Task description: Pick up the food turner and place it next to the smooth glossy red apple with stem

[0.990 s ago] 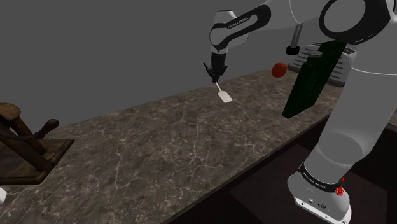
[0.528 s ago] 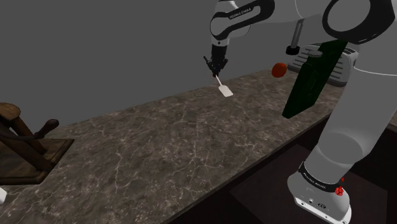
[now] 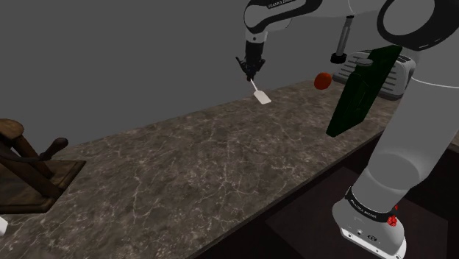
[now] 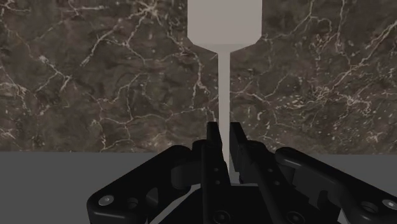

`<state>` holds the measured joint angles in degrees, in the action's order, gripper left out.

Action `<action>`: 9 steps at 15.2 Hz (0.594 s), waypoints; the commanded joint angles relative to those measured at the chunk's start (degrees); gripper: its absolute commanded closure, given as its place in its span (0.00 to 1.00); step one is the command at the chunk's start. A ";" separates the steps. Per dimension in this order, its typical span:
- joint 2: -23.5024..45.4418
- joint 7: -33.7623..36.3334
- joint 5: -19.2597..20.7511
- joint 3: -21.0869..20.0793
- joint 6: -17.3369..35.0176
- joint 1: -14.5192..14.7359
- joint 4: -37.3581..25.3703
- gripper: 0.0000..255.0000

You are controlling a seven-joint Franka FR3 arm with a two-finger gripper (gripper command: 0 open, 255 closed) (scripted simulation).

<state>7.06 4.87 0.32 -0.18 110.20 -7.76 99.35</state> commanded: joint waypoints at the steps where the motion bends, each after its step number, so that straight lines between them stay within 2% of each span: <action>1: -0.17 -0.01 0.00 0.00 -1.70 0.00 -1.50 1.00; 2: -0.21 -0.01 0.00 0.00 -2.29 0.00 -2.06 1.00; 9: -4.64 -8.99 -0.80 3.94 -1.08 -4.81 3.60 1.00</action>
<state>3.29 -2.56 -0.36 3.09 109.02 -11.79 101.94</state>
